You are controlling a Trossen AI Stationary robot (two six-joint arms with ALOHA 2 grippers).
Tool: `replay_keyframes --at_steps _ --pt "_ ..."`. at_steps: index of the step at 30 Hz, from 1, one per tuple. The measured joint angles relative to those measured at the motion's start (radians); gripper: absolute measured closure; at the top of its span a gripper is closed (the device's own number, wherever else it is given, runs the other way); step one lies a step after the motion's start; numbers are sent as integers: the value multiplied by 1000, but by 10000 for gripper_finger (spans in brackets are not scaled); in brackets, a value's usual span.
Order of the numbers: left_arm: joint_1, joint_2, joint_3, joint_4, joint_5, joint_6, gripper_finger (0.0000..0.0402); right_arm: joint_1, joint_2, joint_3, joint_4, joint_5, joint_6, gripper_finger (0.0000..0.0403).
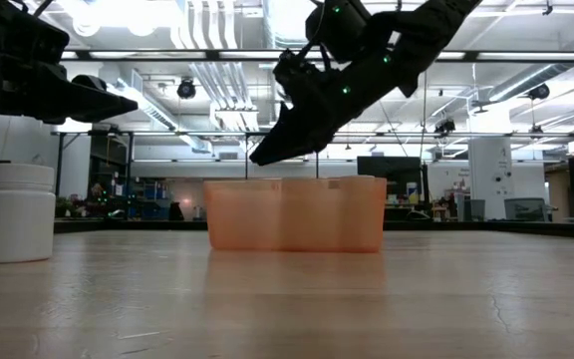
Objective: Pick and place pill bottles into a basket
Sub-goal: Put the white medicine bottle into the orange bin
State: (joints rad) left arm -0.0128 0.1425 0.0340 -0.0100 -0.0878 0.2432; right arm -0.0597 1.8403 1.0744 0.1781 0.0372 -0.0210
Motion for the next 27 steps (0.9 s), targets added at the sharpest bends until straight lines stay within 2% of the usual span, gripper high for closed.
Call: replay_keyframes --at_steps 9,14,18,22,27 --pt "0 0 0 1 0 0 184 0 -3 0 12 0 -3 209" --pt "0 0 0 1 0 0 184 4 -3 0 -46 -15 134 209" --pt "0 1 0 1 0 0 184 13 -23 -17 -94 -15 99 209" --pt "0 1 0 2 0 0 184 28 -114 -76 -23 -16 82 209" --pt "0 -1 0 1 0 0 184 56 -322 -245 114 -19 34 209"
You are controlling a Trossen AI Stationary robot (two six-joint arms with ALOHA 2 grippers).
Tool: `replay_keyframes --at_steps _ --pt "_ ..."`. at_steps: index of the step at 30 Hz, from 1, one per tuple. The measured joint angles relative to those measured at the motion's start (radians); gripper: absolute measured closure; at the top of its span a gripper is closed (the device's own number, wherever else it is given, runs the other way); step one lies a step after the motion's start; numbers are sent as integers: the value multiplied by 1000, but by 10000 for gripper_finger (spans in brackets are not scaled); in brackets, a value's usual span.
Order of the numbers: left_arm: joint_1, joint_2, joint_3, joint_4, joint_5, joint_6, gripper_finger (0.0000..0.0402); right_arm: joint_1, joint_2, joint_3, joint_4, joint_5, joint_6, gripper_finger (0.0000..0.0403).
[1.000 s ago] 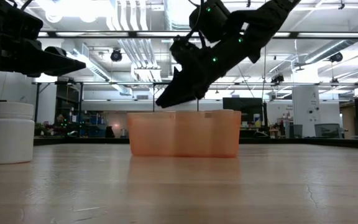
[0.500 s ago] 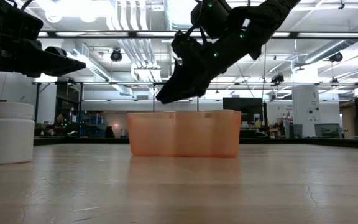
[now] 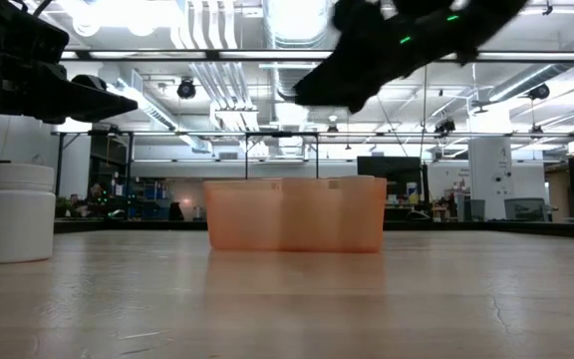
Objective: Pick and place pill bottles into a basket
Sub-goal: Put the white medicine bottle into the orange bin
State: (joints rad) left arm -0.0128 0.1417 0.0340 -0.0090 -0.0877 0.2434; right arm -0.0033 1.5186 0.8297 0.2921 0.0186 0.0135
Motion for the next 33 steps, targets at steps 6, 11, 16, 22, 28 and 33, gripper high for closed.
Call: replay_keyframes --at_steps 6,11,16,22,28,33 --pt "0 0 0 0 0 0 184 3 -328 -278 209 1 -47 209" --pt "0 0 0 0 0 0 184 3 -580 -414 229 2 -119 209" --pt "0 0 0 1 0 0 184 3 -779 -494 231 3 -122 209" --pt "0 0 0 0 0 0 184 3 -927 -552 229 4 -125 209" --pt "0 0 0 0 0 0 184 3 -1028 -595 159 151 -63 209" --pt "0 0 0 0 0 0 184 3 -1110 -645 159 188 -71 209"
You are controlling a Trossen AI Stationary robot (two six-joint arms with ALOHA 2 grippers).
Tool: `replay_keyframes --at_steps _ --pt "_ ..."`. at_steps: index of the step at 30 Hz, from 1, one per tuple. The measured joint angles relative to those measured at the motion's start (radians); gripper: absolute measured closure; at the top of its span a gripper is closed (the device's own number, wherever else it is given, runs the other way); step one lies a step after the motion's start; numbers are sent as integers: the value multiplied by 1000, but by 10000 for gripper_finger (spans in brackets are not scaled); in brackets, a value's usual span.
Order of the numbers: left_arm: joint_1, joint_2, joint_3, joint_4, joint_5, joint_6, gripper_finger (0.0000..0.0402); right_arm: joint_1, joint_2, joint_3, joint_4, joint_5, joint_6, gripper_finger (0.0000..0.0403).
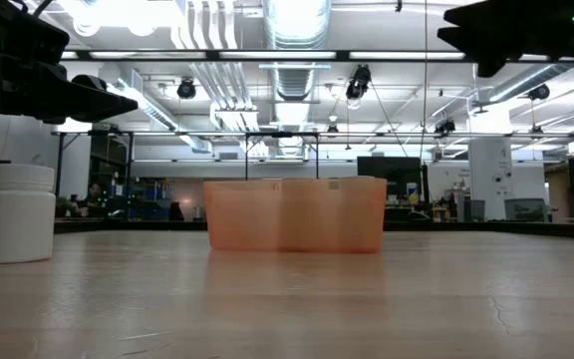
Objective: Pick and place pill bottles into a basket
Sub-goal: Put the white medicine bottle into the orange bin
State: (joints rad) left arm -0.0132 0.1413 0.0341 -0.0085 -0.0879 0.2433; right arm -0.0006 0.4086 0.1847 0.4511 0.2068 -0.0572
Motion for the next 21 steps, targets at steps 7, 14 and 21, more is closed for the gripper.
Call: replay_keyframes --at_steps 7,14,21 --pt "0 0 0 0 0 0 184 0 -102 -82 2 -5 3 209" --pt "0 2 0 0 0 0 184 0 -196 -157 47 -134 -2 209" --pt "0 2 0 0 0 0 184 0 -239 -168 -99 -179 2 209"
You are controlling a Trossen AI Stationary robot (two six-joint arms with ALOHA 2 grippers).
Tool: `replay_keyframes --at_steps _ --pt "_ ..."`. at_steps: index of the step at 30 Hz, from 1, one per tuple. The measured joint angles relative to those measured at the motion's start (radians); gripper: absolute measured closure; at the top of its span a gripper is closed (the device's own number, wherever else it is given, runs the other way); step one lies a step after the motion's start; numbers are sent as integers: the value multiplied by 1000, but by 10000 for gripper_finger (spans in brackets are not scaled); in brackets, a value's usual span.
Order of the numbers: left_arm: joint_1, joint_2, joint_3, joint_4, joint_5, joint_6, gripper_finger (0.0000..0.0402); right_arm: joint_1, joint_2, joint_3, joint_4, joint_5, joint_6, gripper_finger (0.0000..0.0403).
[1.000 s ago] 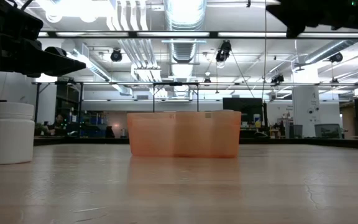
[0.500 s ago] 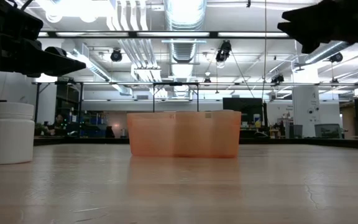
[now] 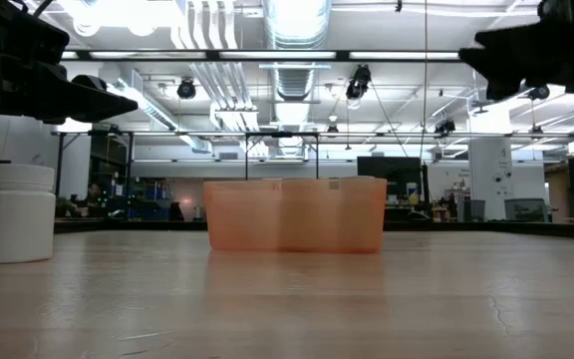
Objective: Pick and place pill bottles into a basket
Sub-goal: Put the white medicine bottle into the orange bin
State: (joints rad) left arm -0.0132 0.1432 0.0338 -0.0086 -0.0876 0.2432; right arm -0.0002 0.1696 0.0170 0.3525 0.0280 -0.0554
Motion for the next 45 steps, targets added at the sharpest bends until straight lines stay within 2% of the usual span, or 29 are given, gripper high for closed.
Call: replay_keyframes --at_steps 4,14,24,32,35,42,45 --pt "0 -1 0 0 0 0 184 0 3 0 -79 9 -9 209" --pt "0 -2 0 14 0 0 184 0 3 0 -329 183 -22 209" --pt "0 -1 0 167 1 -3 184 0 3 1 -335 182 -27 209" --pt "0 -2 0 175 3 -63 184 0 3 1 -336 183 -27 209" --pt "0 0 0 229 3 -121 184 0 3 1 -336 182 -26 209" --pt "0 -2 0 322 3 -387 184 0 3 1 -336 182 -24 209" --pt "0 2 0 323 1 -404 184 0 3 2 -336 182 -25 209"
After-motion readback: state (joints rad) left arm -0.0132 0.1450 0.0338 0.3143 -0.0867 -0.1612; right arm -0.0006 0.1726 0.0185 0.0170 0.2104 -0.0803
